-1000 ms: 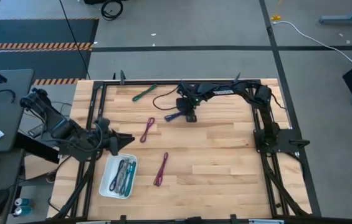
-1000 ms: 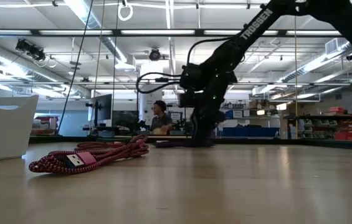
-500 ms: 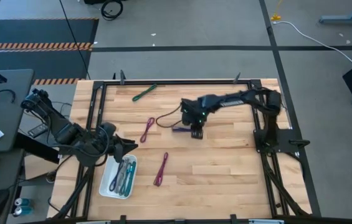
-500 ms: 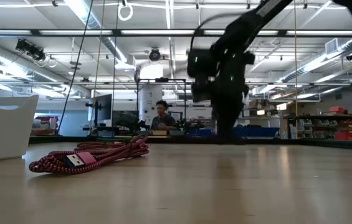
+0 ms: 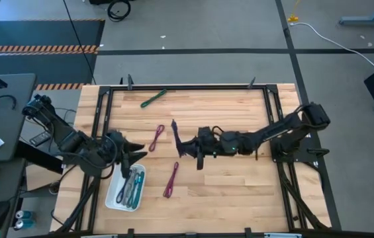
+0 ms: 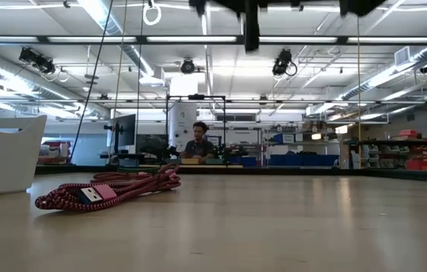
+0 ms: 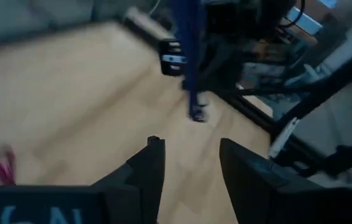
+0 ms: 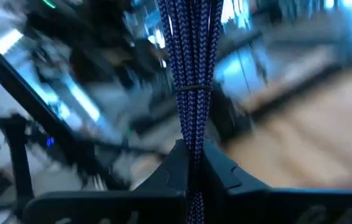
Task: Pick and place USB-C Cables
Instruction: Put the purple charger cable into the white bin, then put the bottom pink charger cable into the white bin
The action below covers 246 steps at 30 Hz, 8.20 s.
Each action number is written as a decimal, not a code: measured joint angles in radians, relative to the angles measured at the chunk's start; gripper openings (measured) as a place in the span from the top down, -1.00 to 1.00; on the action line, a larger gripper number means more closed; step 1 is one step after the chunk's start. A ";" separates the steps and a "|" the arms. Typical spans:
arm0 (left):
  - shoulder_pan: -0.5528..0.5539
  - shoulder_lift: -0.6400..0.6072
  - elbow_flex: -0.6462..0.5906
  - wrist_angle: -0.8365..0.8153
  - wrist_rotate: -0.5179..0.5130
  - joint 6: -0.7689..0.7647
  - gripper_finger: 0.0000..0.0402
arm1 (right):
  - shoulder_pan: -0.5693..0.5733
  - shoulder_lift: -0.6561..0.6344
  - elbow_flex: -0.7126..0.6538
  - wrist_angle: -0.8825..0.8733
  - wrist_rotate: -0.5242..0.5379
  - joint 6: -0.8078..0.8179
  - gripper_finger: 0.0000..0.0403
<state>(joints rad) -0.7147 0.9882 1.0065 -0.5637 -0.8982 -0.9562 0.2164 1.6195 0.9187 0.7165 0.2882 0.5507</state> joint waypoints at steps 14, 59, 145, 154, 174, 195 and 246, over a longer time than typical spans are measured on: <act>0.216 0.000 0.000 0.544 0.115 0.705 -0.43 | 0.042 0.001 0.354 -0.319 0.116 -0.332 0.90; 0.316 0.136 0.281 -0.529 0.462 0.152 0.79 | -0.012 0.000 0.361 -0.572 0.043 -0.224 0.21; -0.010 0.127 0.079 -0.275 0.124 -0.437 0.20 | -0.119 0.339 0.562 -1.100 -0.437 -0.470 0.04; 0.359 0.338 0.079 -0.201 0.530 -0.262 0.20 | -0.061 -0.118 0.201 -1.202 -0.094 -0.070 0.23; 0.496 0.881 0.081 0.199 0.931 -0.270 -0.23 | 0.167 -0.574 -0.069 -1.204 0.227 0.270 0.29; 0.583 0.663 0.373 -0.123 0.701 0.102 0.79 | 0.161 -0.660 -0.080 -1.308 0.295 0.258 0.29; 0.039 0.347 -0.117 -0.657 0.766 -1.175 0.70 | 0.069 -0.498 -0.079 -1.266 0.443 0.126 0.29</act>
<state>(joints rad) -0.6756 1.3350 0.8898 -1.2203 -0.1322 -2.1308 0.2855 1.1213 0.8394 -0.5497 0.7315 0.6769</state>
